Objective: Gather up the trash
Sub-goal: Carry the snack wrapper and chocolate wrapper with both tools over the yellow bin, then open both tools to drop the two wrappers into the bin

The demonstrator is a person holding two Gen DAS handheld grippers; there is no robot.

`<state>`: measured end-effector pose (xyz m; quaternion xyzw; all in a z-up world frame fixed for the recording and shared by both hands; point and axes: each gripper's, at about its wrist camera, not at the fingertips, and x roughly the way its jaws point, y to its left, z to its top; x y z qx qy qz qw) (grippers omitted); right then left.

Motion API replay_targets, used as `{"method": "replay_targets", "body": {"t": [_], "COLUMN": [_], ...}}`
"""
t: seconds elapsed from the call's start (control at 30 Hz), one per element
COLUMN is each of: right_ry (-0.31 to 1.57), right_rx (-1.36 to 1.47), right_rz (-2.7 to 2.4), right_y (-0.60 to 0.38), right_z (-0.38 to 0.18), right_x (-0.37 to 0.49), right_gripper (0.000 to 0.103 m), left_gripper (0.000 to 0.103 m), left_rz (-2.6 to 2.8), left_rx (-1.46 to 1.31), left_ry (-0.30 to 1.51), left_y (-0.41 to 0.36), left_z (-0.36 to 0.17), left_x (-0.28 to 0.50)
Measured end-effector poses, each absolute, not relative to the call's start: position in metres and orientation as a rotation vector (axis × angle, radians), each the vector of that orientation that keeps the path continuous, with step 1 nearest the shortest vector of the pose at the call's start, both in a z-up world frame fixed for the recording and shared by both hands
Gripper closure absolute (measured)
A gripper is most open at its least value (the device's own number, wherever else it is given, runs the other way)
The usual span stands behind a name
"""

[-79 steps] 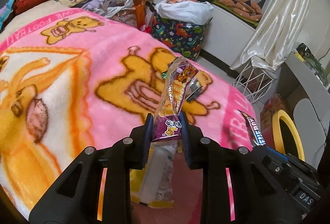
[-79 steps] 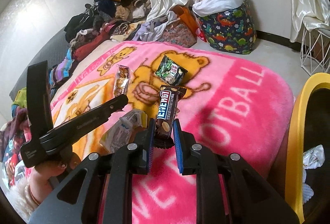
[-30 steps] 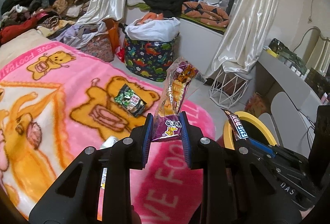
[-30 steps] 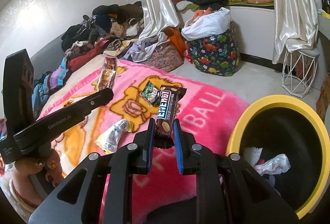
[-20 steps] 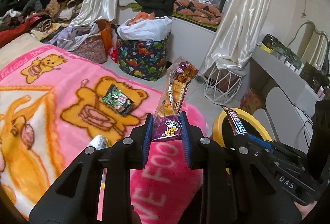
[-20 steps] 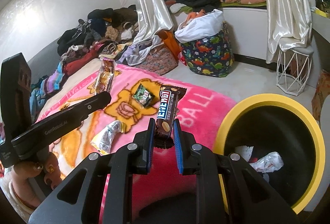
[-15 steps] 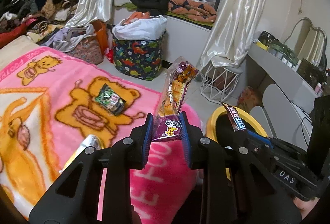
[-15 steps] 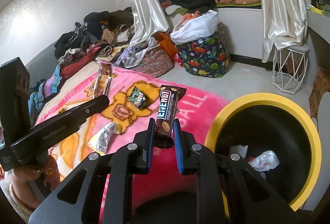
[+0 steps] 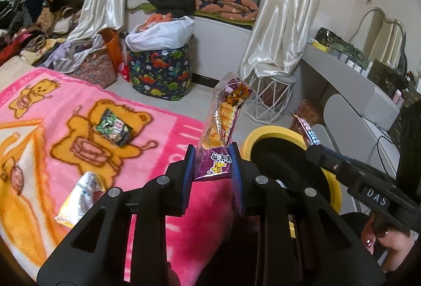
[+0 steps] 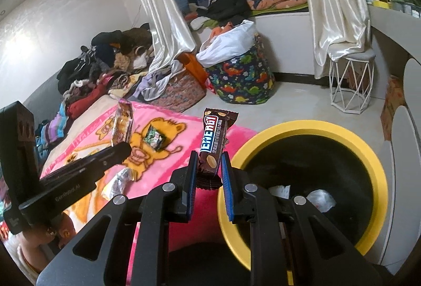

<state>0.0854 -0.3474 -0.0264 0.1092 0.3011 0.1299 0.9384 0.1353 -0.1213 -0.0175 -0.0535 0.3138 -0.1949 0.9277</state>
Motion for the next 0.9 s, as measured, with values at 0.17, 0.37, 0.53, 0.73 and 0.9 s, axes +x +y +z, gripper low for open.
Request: {"method": "replay_targets", "body": {"t": [0.17, 0.37, 0.53, 0.73, 0.9], "right_ry": [0.602, 0.59, 0.587, 0.586, 0.591], "right_rx": [0.25, 0.279, 0.309, 0.326, 0.345], "right_rz": [0.236, 0.197, 0.161, 0.123, 0.098], "right_y": [-0.367, -0.391, -0.409, -0.425, -0.435], "right_z": [-0.027, -0.026, -0.028, -0.029, -0.033], "right_x": [0.081, 0.079, 0.077, 0.077, 0.076], "right_gripper": [0.086, 0.086, 0.086, 0.086, 0.086], "left_gripper": [0.083, 0.083, 0.083, 0.083, 0.083], "left_rz": [-0.425, -0.454, -0.479, -0.507, -0.531], "left_rx": [-0.086, -0.057, -0.036, -0.009, 0.018], "left_ry": [0.651, 0.655, 0.663, 0.675, 0.686], "left_y": [-0.137, -0.154, -0.166, -0.182, -0.196], "left_z": [-0.02, -0.022, -0.025, -0.03, -0.036], "left_x": [0.134, 0.131, 0.13, 0.124, 0.122]}}
